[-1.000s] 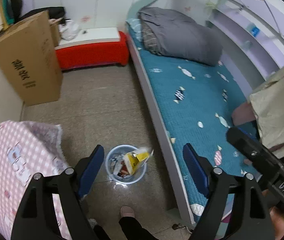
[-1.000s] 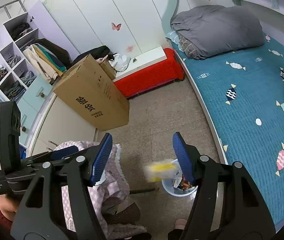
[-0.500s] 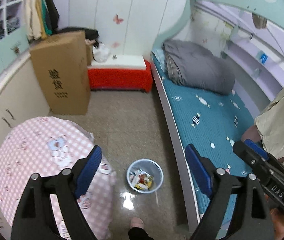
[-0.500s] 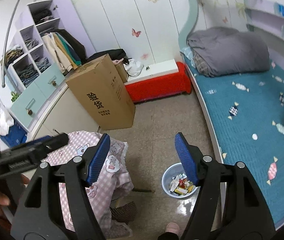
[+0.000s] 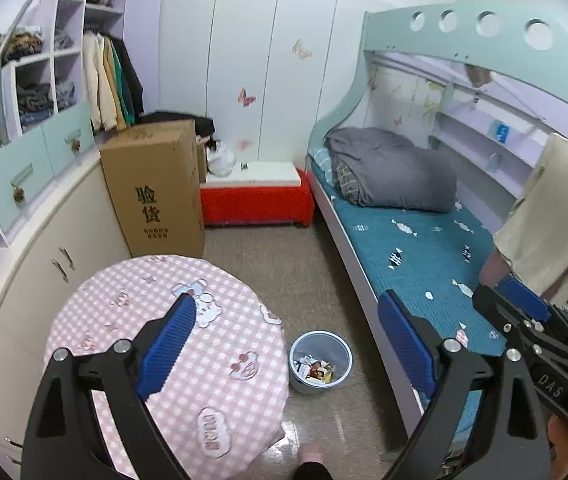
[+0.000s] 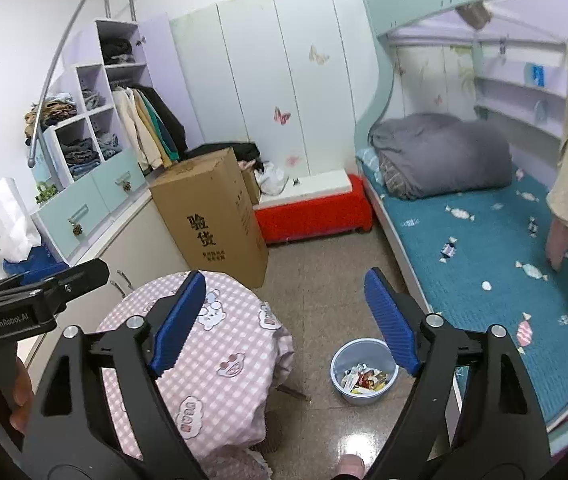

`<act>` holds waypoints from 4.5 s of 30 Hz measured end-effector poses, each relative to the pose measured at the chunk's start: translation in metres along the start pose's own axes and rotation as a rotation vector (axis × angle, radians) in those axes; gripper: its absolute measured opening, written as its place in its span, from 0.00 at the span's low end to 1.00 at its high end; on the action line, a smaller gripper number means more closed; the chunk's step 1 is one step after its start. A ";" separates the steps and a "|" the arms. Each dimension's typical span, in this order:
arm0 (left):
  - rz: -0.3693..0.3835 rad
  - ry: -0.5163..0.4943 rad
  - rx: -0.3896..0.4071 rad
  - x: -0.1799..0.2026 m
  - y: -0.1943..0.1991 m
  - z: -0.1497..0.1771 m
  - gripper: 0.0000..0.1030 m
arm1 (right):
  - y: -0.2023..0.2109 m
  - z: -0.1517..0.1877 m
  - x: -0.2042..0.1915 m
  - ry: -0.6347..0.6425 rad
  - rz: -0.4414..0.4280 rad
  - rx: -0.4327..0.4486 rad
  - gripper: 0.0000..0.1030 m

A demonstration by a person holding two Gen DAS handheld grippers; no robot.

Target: Collect trash

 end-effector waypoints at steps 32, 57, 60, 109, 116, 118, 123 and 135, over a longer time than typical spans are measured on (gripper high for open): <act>0.007 -0.077 0.206 0.002 0.125 0.048 0.91 | 0.121 0.046 -0.044 0.045 0.146 0.138 0.93; -0.015 -0.092 0.206 0.002 0.124 0.045 0.91 | 0.108 0.048 -0.047 0.040 0.129 0.130 0.93; -0.016 -0.095 0.207 0.002 0.123 0.044 0.91 | 0.106 0.049 -0.050 0.037 0.129 0.135 0.93; -0.011 -0.120 0.212 0.013 0.121 0.042 0.91 | 0.115 0.050 -0.039 0.007 0.136 0.125 0.93; -0.008 -0.125 0.209 0.017 0.118 0.043 0.91 | 0.117 0.050 -0.036 0.002 0.139 0.124 0.93; -0.008 -0.126 0.207 0.018 0.118 0.043 0.91 | 0.118 0.051 -0.034 -0.002 0.142 0.123 0.93; -0.005 -0.133 0.206 0.025 0.115 0.044 0.91 | 0.121 0.049 -0.031 -0.006 0.153 0.128 0.93; 0.002 -0.147 0.201 0.031 0.111 0.043 0.91 | 0.121 0.047 -0.022 -0.015 0.183 0.126 0.93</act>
Point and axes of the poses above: each gripper's, at about its wrist camera, not at the fingertips, and y roughly against the way its jaws point, x to its right, z to its underside, the point moved 6 cm from there along -y, roughly the way its jaws point, and after that the axes turned 7 degrees about -x, right-handed, at the moved point
